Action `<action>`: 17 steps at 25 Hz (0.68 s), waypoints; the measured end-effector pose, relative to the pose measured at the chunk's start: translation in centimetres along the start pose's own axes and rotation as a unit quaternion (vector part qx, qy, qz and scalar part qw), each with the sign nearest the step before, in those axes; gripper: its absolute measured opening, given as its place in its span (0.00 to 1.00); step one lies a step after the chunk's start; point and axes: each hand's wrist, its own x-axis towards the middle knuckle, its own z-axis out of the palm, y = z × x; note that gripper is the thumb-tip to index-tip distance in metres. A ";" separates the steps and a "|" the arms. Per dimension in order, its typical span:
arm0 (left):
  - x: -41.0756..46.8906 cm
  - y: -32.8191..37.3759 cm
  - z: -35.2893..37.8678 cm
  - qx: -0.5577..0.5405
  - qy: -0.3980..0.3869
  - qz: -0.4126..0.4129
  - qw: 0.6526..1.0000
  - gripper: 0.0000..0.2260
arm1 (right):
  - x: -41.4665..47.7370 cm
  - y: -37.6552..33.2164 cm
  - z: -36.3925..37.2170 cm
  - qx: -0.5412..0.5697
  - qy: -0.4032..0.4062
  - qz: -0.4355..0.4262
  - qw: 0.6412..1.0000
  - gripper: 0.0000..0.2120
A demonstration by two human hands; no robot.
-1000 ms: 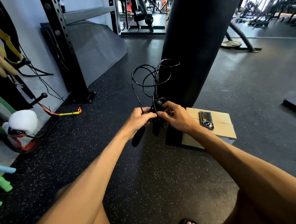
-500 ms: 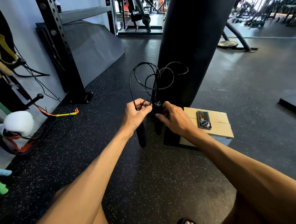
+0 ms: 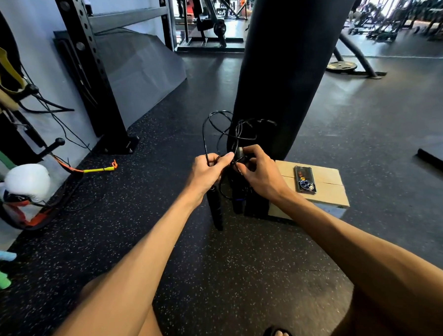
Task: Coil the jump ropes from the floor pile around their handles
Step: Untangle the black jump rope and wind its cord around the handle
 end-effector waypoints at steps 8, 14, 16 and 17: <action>-0.6 0.4 1.0 0.101 -0.014 0.045 0.994 0.16 | 0.0 -0.1 -0.4 -0.032 -0.026 0.012 0.999 0.19; -0.3 -0.4 0.3 0.114 -0.022 0.053 0.992 0.20 | 0.1 -0.7 -1.4 0.176 -0.122 0.138 0.967 0.08; -0.6 -0.3 0.4 0.146 -0.033 0.053 0.987 0.17 | 0.1 -0.6 -1.7 0.179 -0.126 0.161 0.962 0.11; -0.7 -0.4 0.5 0.158 -0.034 0.051 0.986 0.16 | 0.2 -0.4 -1.6 0.165 -0.112 0.161 0.967 0.14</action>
